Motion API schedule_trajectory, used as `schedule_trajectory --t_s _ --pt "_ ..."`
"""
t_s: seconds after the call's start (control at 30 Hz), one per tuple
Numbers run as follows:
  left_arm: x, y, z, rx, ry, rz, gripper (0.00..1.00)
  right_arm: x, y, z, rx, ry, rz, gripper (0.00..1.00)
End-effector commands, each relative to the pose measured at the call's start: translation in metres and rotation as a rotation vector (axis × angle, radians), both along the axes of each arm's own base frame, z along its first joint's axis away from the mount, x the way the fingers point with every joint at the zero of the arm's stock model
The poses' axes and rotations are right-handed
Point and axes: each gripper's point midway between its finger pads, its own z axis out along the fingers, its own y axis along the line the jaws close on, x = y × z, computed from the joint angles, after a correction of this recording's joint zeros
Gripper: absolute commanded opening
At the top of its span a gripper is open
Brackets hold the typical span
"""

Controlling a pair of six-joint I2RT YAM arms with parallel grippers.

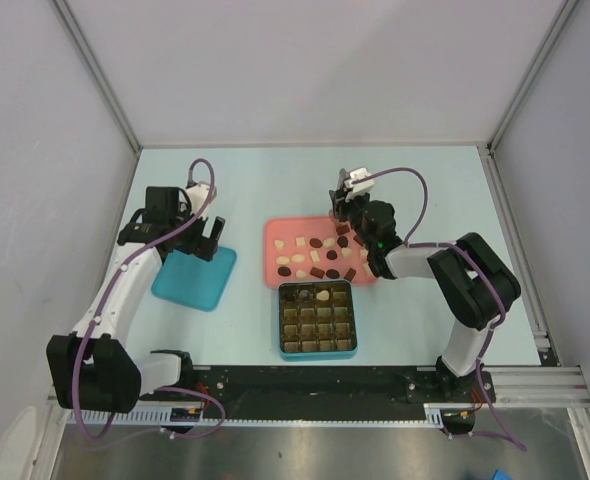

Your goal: Pack the chocolate

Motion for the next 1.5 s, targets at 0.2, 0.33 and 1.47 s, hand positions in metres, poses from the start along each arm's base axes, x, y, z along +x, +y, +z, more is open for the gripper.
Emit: schedule_trajectory --t_s 0.2,0.33,1.47 --pt "0.009 0.002 0.016 0.006 -0.058 0.0 1.0 -0.005 0.003 0.072 0.094 -0.143 0.032 0.31" --pt "0.008 0.002 0.016 0.002 -0.061 -0.001 1.0 -0.018 -0.001 0.105 0.103 -0.181 0.044 0.29" --pt "0.002 -0.003 0.019 -0.033 -0.067 0.003 1.0 -0.213 -0.003 0.066 0.037 0.109 0.205 0.3"
